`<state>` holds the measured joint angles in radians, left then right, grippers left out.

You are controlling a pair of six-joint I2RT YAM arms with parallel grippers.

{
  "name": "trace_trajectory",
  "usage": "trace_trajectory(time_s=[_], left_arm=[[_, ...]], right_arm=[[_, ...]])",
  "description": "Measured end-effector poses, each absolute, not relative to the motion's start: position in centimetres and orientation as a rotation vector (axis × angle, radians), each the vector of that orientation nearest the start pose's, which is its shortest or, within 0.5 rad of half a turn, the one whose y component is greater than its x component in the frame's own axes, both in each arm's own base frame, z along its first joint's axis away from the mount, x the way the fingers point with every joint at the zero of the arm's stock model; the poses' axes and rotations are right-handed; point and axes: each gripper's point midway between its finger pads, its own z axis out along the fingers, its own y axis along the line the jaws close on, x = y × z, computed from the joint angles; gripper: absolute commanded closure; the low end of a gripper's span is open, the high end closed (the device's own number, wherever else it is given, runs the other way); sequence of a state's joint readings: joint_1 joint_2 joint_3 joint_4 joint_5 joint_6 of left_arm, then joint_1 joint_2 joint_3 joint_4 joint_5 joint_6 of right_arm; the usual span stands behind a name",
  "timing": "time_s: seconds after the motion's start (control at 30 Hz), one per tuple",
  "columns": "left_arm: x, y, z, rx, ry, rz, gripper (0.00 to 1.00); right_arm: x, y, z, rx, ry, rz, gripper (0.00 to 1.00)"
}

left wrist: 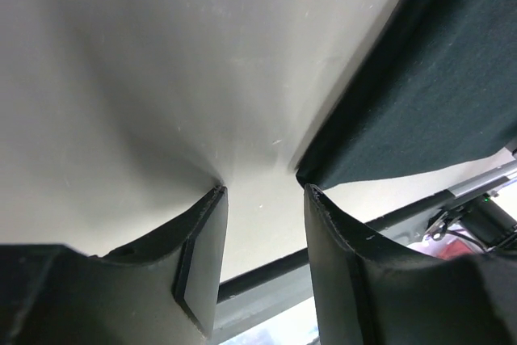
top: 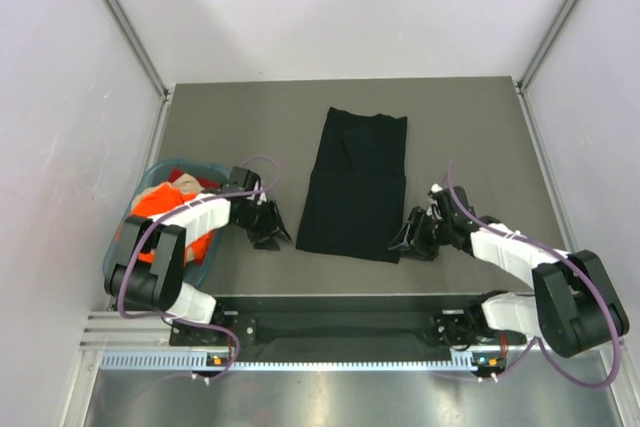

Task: Fold and stack the t-shirts
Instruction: Fold the tshirt

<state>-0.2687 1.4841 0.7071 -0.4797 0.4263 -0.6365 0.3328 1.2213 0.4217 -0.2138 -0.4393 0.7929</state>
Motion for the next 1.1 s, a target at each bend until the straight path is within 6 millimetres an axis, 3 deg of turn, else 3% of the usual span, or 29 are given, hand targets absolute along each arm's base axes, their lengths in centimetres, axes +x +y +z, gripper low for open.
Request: trace_trajectory(time_s=[0.57,1.1], left_arm=[[22.9,-18.5,2.5,-0.181,2.86,-0.838,0.51],[23.6,-20.0,2.6,0.057,2.747,-0.774,0.51]], right_arm=[[18.3,18.6,2.4,0.181,2.734,0.95,0.53],[18.3,18.4,2.7,0.027,2.649,0.787,0.39]])
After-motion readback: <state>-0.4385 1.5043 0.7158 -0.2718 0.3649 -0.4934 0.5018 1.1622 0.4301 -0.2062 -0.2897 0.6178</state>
